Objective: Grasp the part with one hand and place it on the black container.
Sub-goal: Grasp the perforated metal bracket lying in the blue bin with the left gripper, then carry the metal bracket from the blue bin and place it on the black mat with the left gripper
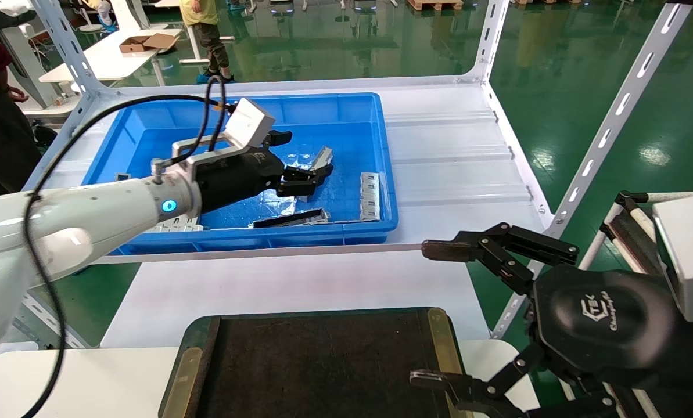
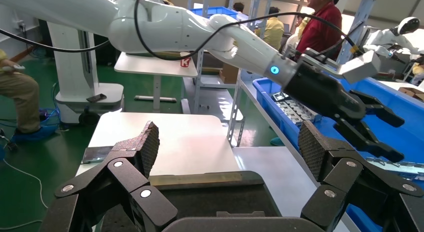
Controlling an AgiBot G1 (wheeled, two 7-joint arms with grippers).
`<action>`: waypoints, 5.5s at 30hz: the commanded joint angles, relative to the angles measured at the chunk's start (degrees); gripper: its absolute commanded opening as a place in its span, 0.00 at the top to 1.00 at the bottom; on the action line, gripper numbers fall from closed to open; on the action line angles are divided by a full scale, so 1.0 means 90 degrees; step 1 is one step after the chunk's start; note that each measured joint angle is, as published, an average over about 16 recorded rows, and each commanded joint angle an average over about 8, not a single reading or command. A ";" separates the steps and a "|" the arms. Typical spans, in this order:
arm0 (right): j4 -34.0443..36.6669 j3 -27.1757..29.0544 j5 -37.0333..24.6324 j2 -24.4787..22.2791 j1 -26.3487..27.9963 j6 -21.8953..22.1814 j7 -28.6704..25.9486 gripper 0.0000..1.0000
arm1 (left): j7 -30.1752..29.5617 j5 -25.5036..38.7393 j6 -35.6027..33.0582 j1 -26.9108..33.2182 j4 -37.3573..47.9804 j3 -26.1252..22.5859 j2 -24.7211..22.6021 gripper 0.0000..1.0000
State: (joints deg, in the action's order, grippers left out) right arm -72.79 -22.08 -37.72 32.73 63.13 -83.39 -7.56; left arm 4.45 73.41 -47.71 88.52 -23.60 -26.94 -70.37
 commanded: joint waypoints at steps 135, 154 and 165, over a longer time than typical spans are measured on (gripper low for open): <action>0.0000 -0.0007 0.0005 -0.0003 0.0002 0.0003 0.0004 1.00 | -0.2615 -0.1683 0.0028 -0.4075 -0.4923 -0.1521 0.2173 1.00; 0.0000 -0.0008 0.0005 -0.0003 0.0002 0.0003 0.0004 1.00 | -0.4471 -0.0848 0.3696 -0.4497 -0.3766 -0.2195 0.0535 1.00; 0.0000 -0.0009 0.0006 -0.0003 0.0002 0.0003 0.0004 1.00 | -0.5106 -0.0909 0.5131 -0.4561 -0.3258 -0.2502 -0.0125 1.00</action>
State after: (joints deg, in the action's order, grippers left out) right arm -72.79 -22.16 -37.67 32.70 63.15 -83.36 -7.52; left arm -41.07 65.13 -1.59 47.37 -53.05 -49.45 -71.37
